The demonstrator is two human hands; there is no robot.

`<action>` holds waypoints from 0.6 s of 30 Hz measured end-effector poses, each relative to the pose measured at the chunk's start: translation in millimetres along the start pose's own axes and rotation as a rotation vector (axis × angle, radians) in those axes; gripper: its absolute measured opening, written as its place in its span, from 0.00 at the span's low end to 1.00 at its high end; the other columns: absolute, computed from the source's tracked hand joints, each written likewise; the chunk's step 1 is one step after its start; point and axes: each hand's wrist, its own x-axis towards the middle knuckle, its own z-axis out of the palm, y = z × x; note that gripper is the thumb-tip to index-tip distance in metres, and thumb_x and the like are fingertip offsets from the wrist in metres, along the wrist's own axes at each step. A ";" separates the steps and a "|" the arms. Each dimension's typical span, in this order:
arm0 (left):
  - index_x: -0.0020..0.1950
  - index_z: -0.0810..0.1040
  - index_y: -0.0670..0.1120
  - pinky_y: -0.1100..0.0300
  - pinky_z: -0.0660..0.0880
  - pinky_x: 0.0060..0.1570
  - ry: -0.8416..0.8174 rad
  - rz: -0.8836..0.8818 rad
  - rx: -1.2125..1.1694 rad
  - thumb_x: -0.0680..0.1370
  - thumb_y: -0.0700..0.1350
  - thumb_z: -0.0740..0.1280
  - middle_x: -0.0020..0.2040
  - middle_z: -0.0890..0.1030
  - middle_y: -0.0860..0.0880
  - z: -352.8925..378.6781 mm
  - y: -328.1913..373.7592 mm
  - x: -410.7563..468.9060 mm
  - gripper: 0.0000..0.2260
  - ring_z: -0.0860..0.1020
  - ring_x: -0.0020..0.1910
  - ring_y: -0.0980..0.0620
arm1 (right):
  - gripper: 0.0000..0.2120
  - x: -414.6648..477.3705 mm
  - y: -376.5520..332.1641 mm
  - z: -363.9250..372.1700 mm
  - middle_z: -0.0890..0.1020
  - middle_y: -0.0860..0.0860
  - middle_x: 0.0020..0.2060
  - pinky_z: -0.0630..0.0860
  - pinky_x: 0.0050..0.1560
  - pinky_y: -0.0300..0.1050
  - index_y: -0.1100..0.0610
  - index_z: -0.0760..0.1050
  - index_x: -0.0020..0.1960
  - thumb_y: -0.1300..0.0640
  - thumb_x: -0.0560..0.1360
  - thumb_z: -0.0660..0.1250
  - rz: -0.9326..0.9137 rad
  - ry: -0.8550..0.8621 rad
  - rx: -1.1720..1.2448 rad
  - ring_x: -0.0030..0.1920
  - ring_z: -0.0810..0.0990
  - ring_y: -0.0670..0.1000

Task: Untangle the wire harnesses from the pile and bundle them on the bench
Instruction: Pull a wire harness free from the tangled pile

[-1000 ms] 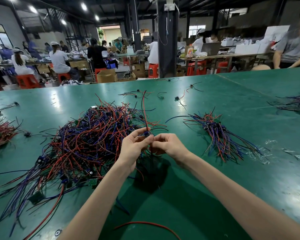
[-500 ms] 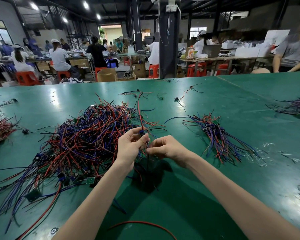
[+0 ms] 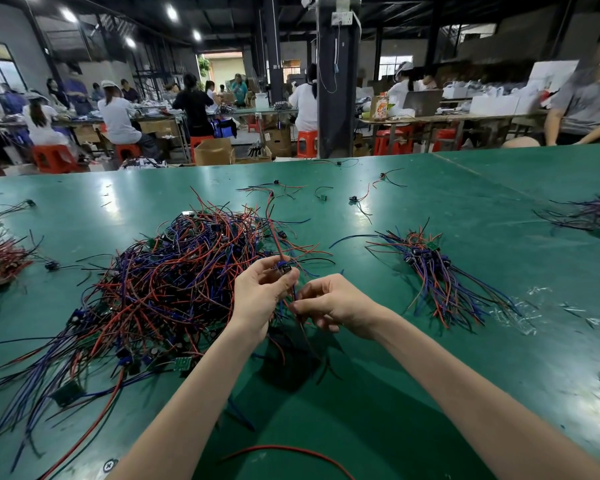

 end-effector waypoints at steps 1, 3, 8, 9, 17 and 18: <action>0.56 0.78 0.40 0.62 0.75 0.39 -0.002 -0.007 -0.002 0.72 0.34 0.72 0.44 0.74 0.39 0.1 0.7 -0.3 0.14 0.75 0.39 0.49 | 0.08 0.0 -0.2 -0.6 0.78 0.53 0.27 0.59 0.16 0.32 0.60 0.74 0.36 0.66 0.73 0.69 -0.001 0.000 0.000 0.17 0.67 0.43; 0.58 0.77 0.39 0.61 0.74 0.39 -0.011 -0.021 -0.006 0.72 0.35 0.72 0.45 0.74 0.39 0.1 1.5 -0.6 0.15 0.75 0.39 0.49 | 0.08 0.0 -0.5 -0.5 0.77 0.52 0.25 0.59 0.17 0.32 0.60 0.74 0.36 0.67 0.73 0.69 -0.002 -0.003 0.001 0.17 0.68 0.43; 0.60 0.75 0.35 0.56 0.74 0.44 -0.017 -0.067 -0.057 0.72 0.33 0.70 0.42 0.74 0.40 0.8 1.8 -1.4 0.16 0.76 0.40 0.47 | 0.08 -0.3 -1.1 -0.8 0.77 0.49 0.22 0.59 0.17 0.32 0.61 0.74 0.36 0.67 0.73 0.69 0.017 -0.027 -0.003 0.17 0.67 0.43; 0.59 0.76 0.36 0.58 0.76 0.43 -0.021 -0.069 -0.064 0.73 0.33 0.70 0.40 0.75 0.42 0.8 1.9 -1.5 0.16 0.77 0.38 0.49 | 0.08 -0.4 -1.6 -1.6 0.77 0.49 0.22 0.59 0.16 0.31 0.61 0.74 0.36 0.67 0.72 0.69 0.023 -0.035 0.000 0.17 0.67 0.42; 0.50 0.77 0.39 0.64 0.79 0.33 -0.056 -0.058 -0.202 0.73 0.30 0.67 0.30 0.80 0.49 0.4 10.2 -2.8 0.08 0.80 0.29 0.52 | 0.09 1.5 -2.6 -12.8 0.75 0.57 0.28 0.56 0.18 0.30 0.59 0.75 0.34 0.65 0.71 0.71 0.080 -0.069 -0.029 0.17 0.67 0.43; 0.50 0.77 0.38 0.64 0.79 0.33 -0.057 -0.060 -0.218 0.73 0.30 0.67 0.31 0.80 0.49 0.6 11.1 -2.9 0.08 0.80 0.29 0.52 | 0.09 1.5 -2.1 -14.0 0.76 0.56 0.27 0.56 0.18 0.30 0.58 0.75 0.34 0.65 0.71 0.71 0.078 -0.069 -0.043 0.17 0.67 0.43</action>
